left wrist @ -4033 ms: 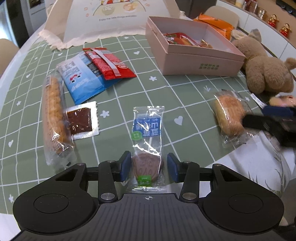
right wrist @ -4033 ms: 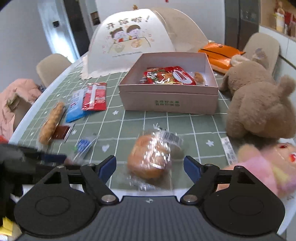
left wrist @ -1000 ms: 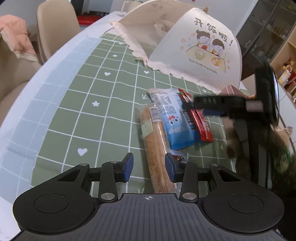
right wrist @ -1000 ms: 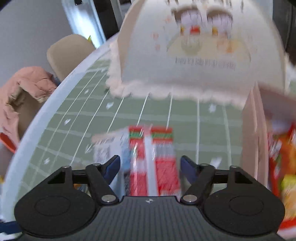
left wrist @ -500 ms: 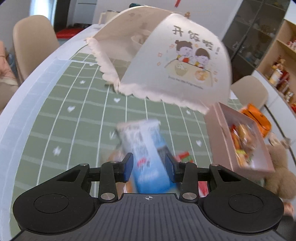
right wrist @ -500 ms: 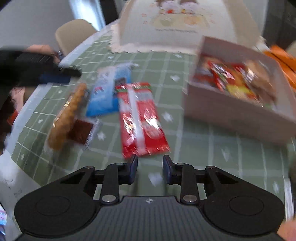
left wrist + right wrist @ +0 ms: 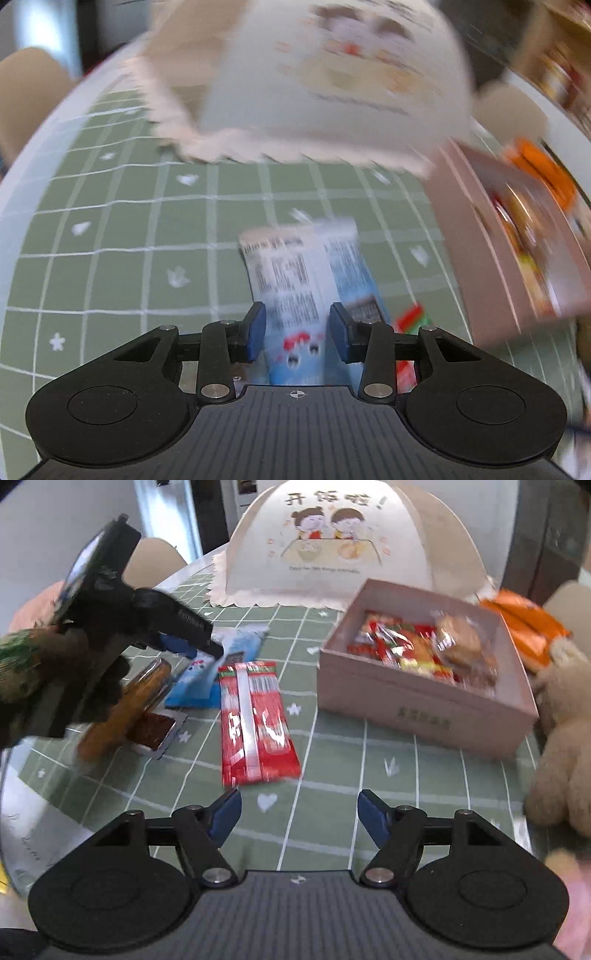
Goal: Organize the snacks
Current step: 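Grasp the red stick packet with the right tool while the left grasps the bread stick, then release the red packet and grasp the chocolate square with the right tool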
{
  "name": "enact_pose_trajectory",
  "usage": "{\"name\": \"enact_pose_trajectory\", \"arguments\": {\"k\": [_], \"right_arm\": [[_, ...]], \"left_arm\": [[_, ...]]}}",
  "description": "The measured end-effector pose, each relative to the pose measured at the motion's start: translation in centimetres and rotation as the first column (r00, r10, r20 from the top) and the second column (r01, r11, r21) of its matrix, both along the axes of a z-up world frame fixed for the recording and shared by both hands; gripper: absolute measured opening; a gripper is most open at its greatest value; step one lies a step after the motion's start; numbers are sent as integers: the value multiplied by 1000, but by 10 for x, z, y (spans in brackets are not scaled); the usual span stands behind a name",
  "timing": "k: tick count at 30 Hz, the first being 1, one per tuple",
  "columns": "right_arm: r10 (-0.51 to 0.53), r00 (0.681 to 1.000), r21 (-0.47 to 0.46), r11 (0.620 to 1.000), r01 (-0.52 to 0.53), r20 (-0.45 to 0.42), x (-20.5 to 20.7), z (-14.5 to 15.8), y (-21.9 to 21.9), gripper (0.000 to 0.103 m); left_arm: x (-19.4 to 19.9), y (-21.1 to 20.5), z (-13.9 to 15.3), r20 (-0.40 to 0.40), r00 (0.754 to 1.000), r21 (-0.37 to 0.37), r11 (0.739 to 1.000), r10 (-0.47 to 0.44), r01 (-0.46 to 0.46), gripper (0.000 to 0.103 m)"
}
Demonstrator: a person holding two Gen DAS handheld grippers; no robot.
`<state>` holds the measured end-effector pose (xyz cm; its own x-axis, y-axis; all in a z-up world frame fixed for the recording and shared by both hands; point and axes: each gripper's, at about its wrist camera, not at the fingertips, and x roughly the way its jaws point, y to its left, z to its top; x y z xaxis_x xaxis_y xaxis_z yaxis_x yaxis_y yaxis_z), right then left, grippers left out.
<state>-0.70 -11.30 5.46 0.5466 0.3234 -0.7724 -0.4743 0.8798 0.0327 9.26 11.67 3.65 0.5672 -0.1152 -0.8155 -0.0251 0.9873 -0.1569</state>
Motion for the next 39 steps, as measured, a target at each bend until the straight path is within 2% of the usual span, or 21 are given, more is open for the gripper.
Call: {"name": "enact_pose_trajectory", "arguments": {"k": [2,4,7,11,13,15,17,21,23,25,28,32,34,36,39], "right_arm": [[28,1000,-6,1000,-28,1,11,-3,14,71],[61,998,-2,998,-61,-13,24,-7,28,72],[72,997,-5,997,-72,-22,41,-16,43,73],[36,998,-1,999,-36,-51,56,-28,48,72],[25,997,26,999,-23,-75,53,-29,44,57],[10,997,13,1000,-9,-80,45,-28,38,52],[-5,997,-21,1000,3,-80,37,-28,31,50],[-54,991,-19,998,52,-120,21,-26,2,49],[-92,987,-24,996,89,-134,11,-26,-14,49],[-123,984,-44,992,119,-131,2,-27,-27,50],[-152,980,-63,987,145,-126,-8,-27,-38,51],[-192,975,-79,980,184,-112,-16,-28,-46,56],[-213,971,-88,975,204,-106,-19,-28,-49,61],[-218,971,-93,974,209,-101,-20,-27,-50,61],[-174,983,-78,982,170,-51,-25,-18,-44,62]], "left_arm": [[-13,-3,2,-24,997,-11,997,-74,73,41],[-28,0,7,-28,996,-9,996,-88,88,40],[-49,14,13,-29,999,-14,999,-40,39,40],[-68,39,24,-15,998,-43,997,66,-66,37],[-81,47,31,2,996,-72,993,91,-91,37],[-97,50,36,0,996,-71,994,89,-89,37],[-111,48,35,-13,996,-26,996,87,-87,37],[-127,35,22,-84,996,73,997,42,-36,37],[-132,27,20,-79,996,126,992,30,-20,37],[-132,22,21,-75,997,145,989,32,-20,37],[-133,11,24,-62,998,127,992,17,-9,31],[-135,-9,31,-35,998,33,998,-46,47,22],[-137,-21,32,-23,996,-11,997,-83,83,22],[-137,-33,30,-16,994,-8,994,-107,107,22],[-141,-44,29,-9,993,47,992,-117,117,22]]}}
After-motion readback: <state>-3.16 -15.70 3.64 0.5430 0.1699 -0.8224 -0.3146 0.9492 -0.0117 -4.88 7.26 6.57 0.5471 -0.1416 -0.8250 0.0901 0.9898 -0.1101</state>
